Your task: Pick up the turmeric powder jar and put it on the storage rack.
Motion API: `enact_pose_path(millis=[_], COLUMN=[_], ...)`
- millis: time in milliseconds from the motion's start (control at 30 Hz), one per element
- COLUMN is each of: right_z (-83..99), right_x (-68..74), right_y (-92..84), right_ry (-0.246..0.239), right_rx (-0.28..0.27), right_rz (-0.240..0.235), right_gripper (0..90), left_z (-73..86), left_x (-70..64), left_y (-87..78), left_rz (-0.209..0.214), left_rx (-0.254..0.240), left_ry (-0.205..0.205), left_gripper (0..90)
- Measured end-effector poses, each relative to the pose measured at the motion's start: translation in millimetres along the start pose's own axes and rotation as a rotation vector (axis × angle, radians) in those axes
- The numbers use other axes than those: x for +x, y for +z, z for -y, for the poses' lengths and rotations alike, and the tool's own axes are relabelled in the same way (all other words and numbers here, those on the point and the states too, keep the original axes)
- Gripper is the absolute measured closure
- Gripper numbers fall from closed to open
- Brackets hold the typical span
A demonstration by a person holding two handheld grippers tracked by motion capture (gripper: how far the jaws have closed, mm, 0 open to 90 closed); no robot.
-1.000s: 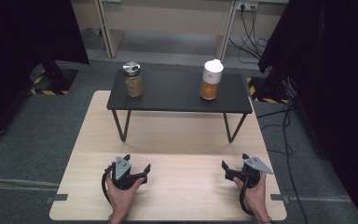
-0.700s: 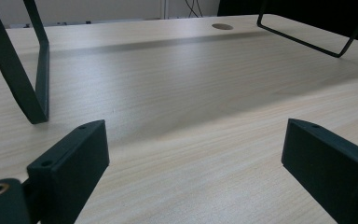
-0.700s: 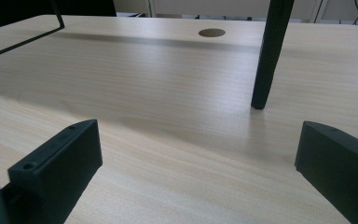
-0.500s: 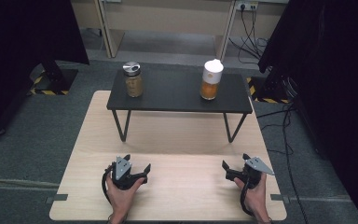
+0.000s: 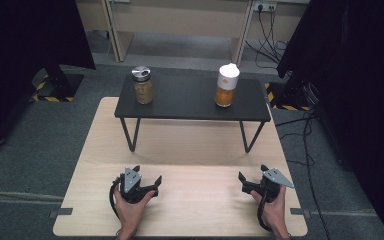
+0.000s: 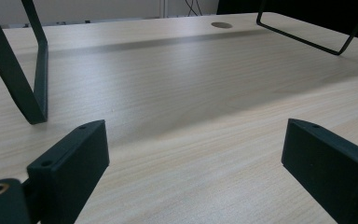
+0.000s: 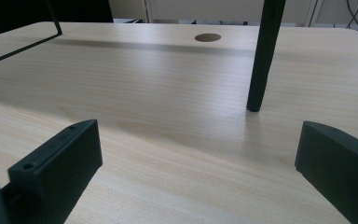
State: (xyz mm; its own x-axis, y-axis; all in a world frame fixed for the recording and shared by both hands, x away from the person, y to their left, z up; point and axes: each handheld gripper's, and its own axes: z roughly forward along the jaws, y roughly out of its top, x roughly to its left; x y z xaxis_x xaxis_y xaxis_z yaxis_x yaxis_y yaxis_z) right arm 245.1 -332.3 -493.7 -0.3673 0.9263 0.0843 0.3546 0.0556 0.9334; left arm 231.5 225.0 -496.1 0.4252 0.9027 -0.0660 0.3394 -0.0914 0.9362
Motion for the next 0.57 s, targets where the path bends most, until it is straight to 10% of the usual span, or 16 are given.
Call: enact_pose_path(millis=[567], right_z=[-0.8], right_x=[0.8], right_y=[0.3], right_ry=[0.001], right_rx=[0.005], right_rz=[0.003], right_gripper=[0.6], left_z=[0.2], left_x=[1.1], left_y=[0.0], left_rz=[0.005], left_rx=[-0.001], left_ry=[-0.003], left_gripper=[6.6])
